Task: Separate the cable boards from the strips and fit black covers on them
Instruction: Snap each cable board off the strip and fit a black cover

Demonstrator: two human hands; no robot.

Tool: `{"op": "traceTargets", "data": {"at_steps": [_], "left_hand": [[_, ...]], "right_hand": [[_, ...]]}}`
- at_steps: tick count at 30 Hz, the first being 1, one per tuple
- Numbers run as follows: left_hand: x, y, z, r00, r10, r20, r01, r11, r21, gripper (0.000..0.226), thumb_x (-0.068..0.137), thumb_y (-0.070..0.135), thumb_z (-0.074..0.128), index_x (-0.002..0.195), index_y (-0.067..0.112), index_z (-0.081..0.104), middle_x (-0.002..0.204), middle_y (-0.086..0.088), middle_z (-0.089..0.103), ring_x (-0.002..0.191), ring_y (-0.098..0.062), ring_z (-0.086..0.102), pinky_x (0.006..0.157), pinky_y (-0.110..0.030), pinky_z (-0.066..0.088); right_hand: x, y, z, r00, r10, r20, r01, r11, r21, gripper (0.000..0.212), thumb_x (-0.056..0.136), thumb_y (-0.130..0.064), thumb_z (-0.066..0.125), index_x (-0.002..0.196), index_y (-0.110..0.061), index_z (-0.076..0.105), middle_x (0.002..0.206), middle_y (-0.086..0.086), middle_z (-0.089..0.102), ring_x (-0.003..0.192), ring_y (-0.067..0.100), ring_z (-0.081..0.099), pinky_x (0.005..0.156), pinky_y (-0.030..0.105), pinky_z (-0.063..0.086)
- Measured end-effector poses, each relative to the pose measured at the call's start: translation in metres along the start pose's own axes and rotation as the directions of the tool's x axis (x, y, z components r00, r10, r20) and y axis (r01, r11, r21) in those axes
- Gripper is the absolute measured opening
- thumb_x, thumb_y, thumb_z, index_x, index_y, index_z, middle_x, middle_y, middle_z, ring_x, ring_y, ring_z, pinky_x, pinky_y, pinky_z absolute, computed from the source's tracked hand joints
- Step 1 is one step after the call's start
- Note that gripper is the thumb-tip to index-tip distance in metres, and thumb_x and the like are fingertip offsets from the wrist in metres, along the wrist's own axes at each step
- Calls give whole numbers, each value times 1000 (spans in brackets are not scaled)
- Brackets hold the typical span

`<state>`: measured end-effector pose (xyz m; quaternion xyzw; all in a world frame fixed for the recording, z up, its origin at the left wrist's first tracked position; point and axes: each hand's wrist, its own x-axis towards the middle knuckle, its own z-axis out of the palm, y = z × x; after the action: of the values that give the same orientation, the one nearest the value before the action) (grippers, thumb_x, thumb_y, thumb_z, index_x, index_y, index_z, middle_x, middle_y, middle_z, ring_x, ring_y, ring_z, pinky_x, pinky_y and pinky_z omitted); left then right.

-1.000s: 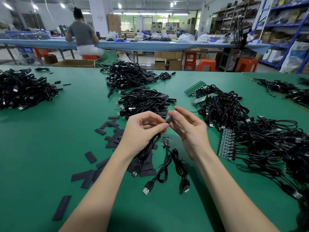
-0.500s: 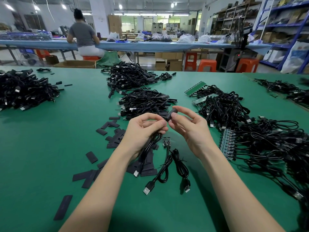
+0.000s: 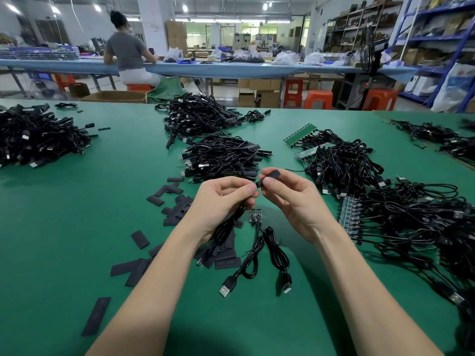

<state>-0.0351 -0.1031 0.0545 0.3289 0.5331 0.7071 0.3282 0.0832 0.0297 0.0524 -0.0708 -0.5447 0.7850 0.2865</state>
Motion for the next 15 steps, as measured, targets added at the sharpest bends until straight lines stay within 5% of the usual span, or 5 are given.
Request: {"op": "traceTargets", "data": {"at_steps": [15], "left_hand": [[2,-3,4,996,76,-42,-77,997,-20,14,73,16,78,84,8,76,76,-12,74,62,-14,66,69,-22,58]], "right_hand": [[0,2,2,1000,-9,20,8,999,45,17,75,-12,78,90,-17,82,95,2,77,88,12,72,82,19,55]]}}
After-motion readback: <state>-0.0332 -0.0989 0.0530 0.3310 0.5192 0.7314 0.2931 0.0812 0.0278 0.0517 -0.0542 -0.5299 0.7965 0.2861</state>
